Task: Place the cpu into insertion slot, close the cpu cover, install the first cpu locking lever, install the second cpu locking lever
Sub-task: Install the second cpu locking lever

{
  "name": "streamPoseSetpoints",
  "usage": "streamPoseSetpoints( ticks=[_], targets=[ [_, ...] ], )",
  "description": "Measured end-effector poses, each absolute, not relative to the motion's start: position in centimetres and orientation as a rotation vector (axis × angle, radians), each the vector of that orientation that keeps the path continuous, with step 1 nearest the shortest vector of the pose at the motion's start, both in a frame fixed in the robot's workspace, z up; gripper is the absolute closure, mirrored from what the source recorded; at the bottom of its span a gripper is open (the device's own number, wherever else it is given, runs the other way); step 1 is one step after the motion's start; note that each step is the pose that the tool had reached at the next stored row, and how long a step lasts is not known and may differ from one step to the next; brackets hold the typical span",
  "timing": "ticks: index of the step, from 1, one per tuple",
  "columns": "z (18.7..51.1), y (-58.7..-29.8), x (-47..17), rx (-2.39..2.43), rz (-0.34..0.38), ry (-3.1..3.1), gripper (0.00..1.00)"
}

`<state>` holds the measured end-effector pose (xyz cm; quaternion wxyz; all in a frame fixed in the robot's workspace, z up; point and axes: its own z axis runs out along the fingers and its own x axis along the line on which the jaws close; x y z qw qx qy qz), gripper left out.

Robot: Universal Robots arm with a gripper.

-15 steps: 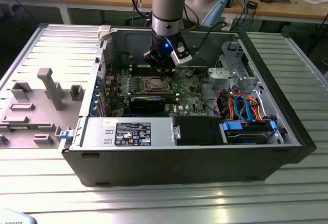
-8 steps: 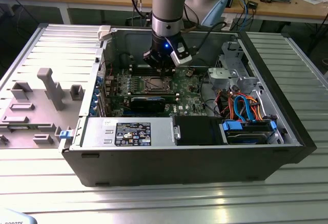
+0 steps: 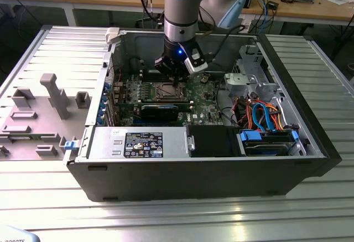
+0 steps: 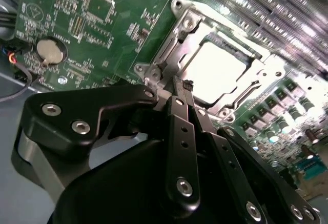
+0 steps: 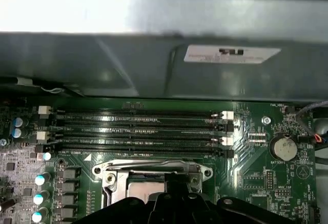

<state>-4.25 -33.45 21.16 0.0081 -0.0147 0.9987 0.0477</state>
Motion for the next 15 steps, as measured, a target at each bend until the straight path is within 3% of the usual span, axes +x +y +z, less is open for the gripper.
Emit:
streamPoseSetpoints(
  ticks=[15],
  targets=[
    [23.5, -33.9, -4.2, -0.046, 0.144, 3.122, 0.89]
  ],
)
